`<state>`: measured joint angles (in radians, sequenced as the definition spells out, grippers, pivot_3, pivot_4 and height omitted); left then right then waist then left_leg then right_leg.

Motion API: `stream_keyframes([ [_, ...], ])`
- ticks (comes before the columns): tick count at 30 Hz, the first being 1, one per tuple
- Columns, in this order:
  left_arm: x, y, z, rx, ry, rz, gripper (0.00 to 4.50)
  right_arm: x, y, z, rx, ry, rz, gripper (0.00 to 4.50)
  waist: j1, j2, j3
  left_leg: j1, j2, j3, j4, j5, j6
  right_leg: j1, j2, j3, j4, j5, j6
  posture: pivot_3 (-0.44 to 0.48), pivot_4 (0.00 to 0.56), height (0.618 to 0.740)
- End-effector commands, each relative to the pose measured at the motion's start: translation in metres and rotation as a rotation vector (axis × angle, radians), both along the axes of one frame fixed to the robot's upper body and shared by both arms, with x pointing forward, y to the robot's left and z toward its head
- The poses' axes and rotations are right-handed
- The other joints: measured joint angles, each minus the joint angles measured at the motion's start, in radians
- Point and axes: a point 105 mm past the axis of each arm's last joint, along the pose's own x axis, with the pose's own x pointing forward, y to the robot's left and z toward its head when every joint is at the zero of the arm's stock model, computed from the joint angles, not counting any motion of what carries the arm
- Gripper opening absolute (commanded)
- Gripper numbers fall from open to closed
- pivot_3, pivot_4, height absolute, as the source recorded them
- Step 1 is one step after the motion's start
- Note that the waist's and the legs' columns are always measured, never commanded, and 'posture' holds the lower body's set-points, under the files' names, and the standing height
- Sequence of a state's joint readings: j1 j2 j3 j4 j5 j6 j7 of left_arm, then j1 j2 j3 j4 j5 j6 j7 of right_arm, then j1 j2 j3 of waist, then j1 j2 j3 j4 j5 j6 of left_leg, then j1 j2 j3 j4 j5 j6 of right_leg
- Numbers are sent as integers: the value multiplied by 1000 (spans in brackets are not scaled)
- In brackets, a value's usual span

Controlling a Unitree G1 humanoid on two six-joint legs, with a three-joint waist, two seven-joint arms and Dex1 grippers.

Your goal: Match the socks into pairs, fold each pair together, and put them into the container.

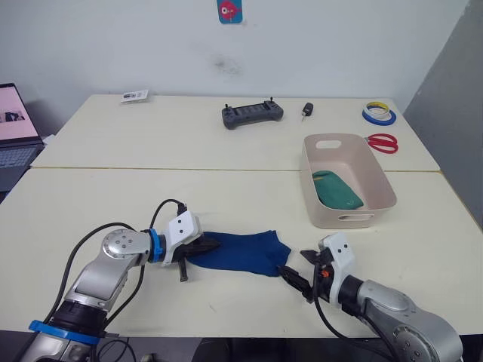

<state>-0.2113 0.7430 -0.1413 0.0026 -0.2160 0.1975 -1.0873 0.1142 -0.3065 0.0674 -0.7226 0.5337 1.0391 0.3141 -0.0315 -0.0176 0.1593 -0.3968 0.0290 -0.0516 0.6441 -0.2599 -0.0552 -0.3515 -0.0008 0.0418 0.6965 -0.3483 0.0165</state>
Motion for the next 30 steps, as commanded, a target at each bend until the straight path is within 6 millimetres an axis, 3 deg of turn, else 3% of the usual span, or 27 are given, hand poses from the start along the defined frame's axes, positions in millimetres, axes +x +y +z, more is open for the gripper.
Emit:
stream_keyframes([
  [1,-4,2,-17,46,54,4,0,4,8,2,18,41,-3,4491,0,0,0,0,0,0,0,0,0,0,0,0,0,0,0,0,150,740],
  [9,-4,1,-19,40,43,19,0,13,34,3,48,79,32,4491,-1,1,-1,1,0,0,0,0,0,0,0,0,0,0,0,0,150,740],
  [13,-4,0,-20,38,42,21,0,15,40,5,61,74,43,3609,-1,1,-2,1,0,0,0,0,0,0,0,0,0,0,0,0,150,740],
  [23,-4,0,-17,18,31,36,0,18,39,12,79,43,43,32,-1,1,-1,0,0,0,0,0,0,0,0,0,0,0,0,0,150,740],
  [30,-1,-5,5,-45,5,32,0,26,19,15,65,21,16,32,-1,1,-1,-1,0,0,0,0,0,-1,0,0,0,0,0,0,150,740],
])
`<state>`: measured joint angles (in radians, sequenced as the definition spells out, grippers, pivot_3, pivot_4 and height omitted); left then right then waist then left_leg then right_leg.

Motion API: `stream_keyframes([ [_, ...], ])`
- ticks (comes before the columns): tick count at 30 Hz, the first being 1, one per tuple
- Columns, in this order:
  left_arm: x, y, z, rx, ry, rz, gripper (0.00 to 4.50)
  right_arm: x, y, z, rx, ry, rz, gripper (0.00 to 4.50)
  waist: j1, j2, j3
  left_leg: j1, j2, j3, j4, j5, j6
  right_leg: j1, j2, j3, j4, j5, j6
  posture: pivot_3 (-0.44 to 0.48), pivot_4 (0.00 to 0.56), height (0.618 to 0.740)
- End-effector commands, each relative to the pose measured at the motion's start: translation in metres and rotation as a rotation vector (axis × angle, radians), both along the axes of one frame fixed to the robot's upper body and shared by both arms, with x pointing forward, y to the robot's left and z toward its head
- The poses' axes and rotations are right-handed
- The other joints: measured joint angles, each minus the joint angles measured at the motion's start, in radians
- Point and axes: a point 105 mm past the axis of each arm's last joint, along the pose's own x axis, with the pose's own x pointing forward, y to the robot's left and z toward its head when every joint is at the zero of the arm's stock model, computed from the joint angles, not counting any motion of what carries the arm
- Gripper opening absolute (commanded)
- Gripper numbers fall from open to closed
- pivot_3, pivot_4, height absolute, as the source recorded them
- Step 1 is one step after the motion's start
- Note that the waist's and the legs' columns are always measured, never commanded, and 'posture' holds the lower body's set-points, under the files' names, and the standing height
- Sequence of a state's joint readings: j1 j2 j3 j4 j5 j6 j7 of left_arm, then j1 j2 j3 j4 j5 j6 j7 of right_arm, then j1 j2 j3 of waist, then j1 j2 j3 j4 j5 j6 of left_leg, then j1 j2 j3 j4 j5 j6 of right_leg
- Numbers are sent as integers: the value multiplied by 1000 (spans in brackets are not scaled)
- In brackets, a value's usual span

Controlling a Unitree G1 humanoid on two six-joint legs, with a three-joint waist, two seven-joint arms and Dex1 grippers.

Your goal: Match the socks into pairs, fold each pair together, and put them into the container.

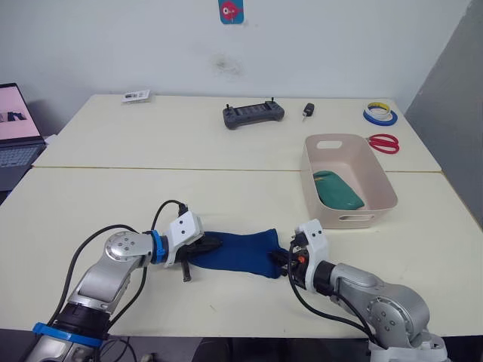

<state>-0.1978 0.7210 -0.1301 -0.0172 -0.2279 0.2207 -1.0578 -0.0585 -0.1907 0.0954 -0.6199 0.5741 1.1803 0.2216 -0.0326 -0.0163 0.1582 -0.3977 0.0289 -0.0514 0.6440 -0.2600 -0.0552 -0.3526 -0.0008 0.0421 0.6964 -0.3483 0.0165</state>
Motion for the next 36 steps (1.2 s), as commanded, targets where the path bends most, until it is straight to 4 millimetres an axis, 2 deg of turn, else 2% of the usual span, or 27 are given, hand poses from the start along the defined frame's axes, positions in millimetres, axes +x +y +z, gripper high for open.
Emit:
stream_keyframes([
  [1,-2,-3,7,-17,2,-2,0,6,-12,14,24,-54,-7,32,0,0,0,0,0,0,0,0,0,0,0,0,0,0,0,0,150,740],
  [8,0,-14,30,-80,-12,-11,0,4,-34,31,-17,-85,67,32,0,0,3,-1,0,0,0,0,0,-1,0,0,0,0,0,0,150,740],
  [14,-1,-9,34,-70,-2,-5,0,-3,-32,41,-45,-86,175,32,-2,0,3,-1,0,0,0,0,0,-1,1,0,0,0,0,0,150,740],
  [20,-7,-19,19,-64,34,-14,0,0,-15,43,-68,-81,238,32,-1,0,3,-1,0,0,0,0,0,-1,1,0,-1,0,0,0,150,740],
  [27,-4,-7,-4,-1,61,34,0,3,9,48,-94,-97,307,32,0,-1,4,-1,0,0,0,0,0,-1,1,0,-1,0,0,0,150,740],
  [36,-6,-6,-9,4,75,35,0,10,51,49,-67,-79,382,32,-2,0,4,-1,0,0,0,0,0,-1,0,0,0,0,0,0,150,740],
])
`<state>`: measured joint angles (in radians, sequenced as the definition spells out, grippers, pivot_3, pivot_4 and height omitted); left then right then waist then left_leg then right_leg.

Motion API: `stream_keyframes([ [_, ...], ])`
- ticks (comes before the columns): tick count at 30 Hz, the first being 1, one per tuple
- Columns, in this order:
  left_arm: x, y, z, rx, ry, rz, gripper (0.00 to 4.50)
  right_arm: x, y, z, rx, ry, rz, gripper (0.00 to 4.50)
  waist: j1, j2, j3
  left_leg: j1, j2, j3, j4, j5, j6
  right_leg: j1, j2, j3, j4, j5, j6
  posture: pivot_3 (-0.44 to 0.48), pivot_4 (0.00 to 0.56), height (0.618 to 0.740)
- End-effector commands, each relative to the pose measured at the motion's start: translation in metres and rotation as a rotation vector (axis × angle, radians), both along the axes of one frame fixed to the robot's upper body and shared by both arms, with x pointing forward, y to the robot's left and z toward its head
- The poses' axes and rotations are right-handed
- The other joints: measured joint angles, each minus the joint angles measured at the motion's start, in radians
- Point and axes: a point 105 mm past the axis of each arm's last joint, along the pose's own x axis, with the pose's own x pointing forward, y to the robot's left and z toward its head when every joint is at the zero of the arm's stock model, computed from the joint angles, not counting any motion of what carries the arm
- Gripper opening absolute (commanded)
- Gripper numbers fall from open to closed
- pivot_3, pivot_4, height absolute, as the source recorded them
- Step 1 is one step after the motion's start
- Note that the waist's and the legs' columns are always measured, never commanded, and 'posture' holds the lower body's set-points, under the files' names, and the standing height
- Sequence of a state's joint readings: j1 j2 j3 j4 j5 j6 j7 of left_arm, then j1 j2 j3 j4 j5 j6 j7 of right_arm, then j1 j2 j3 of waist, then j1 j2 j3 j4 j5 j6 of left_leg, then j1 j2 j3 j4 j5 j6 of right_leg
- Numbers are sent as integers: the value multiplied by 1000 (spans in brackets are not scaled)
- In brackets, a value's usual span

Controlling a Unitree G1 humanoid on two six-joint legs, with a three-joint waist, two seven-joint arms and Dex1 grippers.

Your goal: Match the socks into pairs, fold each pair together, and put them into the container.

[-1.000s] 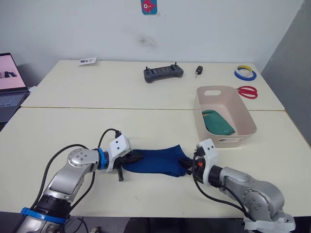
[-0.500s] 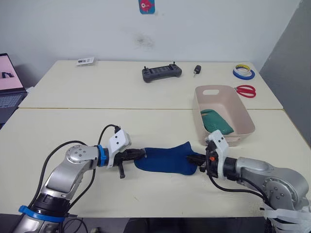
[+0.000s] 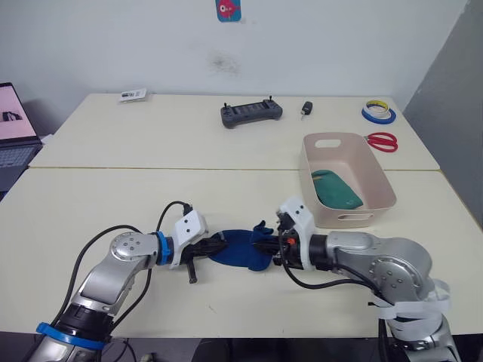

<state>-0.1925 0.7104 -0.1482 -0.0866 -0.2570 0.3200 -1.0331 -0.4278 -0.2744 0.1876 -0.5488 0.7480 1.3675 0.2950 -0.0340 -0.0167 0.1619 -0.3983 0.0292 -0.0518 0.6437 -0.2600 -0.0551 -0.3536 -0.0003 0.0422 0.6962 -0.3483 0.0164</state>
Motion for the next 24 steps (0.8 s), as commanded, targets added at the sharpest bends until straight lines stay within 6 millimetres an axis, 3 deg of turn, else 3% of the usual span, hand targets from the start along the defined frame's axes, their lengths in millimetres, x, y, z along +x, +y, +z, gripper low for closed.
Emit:
stream_keyframes([
  [1,-1,6,-10,29,30,32,0,6,14,3,0,-17,13,32,-1,0,0,0,0,0,0,0,0,0,0,0,0,0,0,0,150,740],
  [9,-3,7,-10,30,34,34,0,15,34,-8,-14,3,30,32,-1,0,0,0,0,0,0,0,0,0,0,0,0,0,0,0,150,740],
  [19,-6,4,-12,22,41,33,0,16,45,-8,13,9,45,32,-2,0,0,0,0,0,0,0,0,0,0,0,0,0,0,0,150,740],
  [24,-5,5,-12,20,38,38,0,16,44,-2,33,-2,45,1481,-2,0,0,0,0,0,0,0,0,0,0,0,0,0,0,0,150,740],
])
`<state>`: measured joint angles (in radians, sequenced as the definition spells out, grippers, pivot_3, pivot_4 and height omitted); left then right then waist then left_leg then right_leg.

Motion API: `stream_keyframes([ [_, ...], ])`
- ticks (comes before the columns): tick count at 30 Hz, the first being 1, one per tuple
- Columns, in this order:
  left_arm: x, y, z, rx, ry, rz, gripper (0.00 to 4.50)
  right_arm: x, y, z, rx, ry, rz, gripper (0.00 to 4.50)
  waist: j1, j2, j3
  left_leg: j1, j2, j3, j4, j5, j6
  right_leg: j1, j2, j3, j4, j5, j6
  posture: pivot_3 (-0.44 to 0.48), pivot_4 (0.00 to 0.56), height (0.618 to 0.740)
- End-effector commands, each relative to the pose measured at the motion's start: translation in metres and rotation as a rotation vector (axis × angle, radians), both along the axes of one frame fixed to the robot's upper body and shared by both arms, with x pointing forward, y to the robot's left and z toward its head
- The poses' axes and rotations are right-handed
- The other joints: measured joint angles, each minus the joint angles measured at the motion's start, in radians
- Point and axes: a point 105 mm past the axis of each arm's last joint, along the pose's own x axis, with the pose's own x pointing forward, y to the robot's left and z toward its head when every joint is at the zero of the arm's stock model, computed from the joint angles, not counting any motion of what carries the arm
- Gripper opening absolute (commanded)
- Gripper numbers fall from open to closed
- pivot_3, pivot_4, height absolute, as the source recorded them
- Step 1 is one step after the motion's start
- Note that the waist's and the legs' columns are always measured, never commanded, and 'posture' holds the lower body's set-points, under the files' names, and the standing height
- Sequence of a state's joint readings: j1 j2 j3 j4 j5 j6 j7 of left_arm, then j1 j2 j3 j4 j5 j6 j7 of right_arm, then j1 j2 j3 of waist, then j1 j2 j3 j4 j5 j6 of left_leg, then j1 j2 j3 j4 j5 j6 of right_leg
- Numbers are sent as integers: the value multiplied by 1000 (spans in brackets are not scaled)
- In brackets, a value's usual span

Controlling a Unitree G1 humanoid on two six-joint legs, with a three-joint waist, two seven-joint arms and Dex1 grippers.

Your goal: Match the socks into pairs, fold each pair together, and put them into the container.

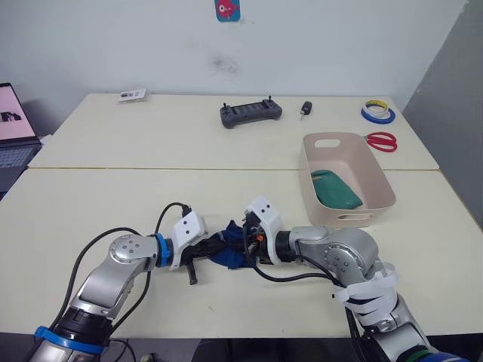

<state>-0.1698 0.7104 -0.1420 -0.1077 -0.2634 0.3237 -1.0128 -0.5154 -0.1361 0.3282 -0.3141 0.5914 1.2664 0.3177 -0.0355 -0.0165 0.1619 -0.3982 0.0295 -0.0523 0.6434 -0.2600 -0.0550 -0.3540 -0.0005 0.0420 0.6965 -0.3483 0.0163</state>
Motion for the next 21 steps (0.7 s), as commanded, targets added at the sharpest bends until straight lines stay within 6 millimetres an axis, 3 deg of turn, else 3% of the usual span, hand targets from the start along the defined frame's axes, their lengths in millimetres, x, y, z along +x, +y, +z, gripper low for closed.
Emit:
stream_keyframes([
  [1,-2,5,-11,25,40,25,0,-1,0,17,48,-45,17,1835,0,0,0,0,0,0,0,0,0,0,0,0,0,0,0,0,150,740],
  [6,1,8,-8,15,30,49,0,-11,-14,31,75,-25,49,3610,0,0,0,0,0,0,0,0,0,0,0,0,0,0,0,0,150,740],
  [11,1,17,7,-31,2,76,0,-20,-30,38,94,-23,82,3610,-3,0,0,0,0,0,-1,0,0,0,0,0,0,0,0,0,150,740],
  [17,-8,42,34,-94,-5,117,0,-4,-32,40,41,-256,52,3610,-13,0,2,-1,0,0,-1,0,0,-2,0,0,0,0,0,0,150,740],
  [21,-4,70,47,-76,-28,195,0,8,-22,22,-13,-340,60,2698,-16,-1,2,-1,0,0,-1,0,0,-2,0,0,0,0,0,0,150,740],
])
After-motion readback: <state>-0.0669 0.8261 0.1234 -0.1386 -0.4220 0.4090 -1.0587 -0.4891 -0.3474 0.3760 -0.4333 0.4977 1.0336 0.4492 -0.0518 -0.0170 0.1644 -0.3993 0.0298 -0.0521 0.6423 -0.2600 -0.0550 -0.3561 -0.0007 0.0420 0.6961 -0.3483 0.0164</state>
